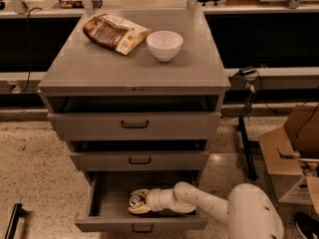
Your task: Pick coke can from bottom drawer and place on counter
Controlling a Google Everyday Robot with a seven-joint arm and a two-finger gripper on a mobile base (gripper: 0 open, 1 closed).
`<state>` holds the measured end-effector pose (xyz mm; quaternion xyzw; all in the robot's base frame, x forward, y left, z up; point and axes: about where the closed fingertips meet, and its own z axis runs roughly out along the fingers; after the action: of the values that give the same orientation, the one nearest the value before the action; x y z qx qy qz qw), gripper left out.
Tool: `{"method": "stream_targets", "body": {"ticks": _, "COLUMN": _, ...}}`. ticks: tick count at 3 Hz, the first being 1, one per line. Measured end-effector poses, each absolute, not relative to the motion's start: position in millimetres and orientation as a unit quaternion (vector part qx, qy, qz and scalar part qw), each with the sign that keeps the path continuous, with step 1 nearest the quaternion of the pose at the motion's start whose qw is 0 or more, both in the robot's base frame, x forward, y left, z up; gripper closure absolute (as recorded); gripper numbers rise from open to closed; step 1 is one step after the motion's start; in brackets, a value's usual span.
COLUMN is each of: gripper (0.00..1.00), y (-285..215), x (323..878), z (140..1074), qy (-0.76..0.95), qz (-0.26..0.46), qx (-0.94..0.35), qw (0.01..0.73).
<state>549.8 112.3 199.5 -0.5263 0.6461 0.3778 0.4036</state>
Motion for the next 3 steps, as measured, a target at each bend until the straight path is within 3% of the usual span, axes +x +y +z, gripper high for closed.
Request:
{"method": "stream_targets", "body": {"ticks": 1, "gripper": 0.89, "y": 117, "x": 547, "z": 204, "qy": 0.626, "qz": 0.395, "qx": -0.536, "qw": 0.406}}
{"method": "stream_targets", "body": {"ticks": 2, "gripper": 1.0, "y": 112, "x": 549, "z": 239, "qy": 0.605, "qz": 0.394, "qx": -0.541, "qw": 0.43}}
{"method": "stream_targets", "body": {"ticks": 3, "gripper": 1.0, "y": 94, "x": 549, "z": 309, "qy": 0.589, "qz": 0.373, "qx": -0.539, "qw": 0.473}}
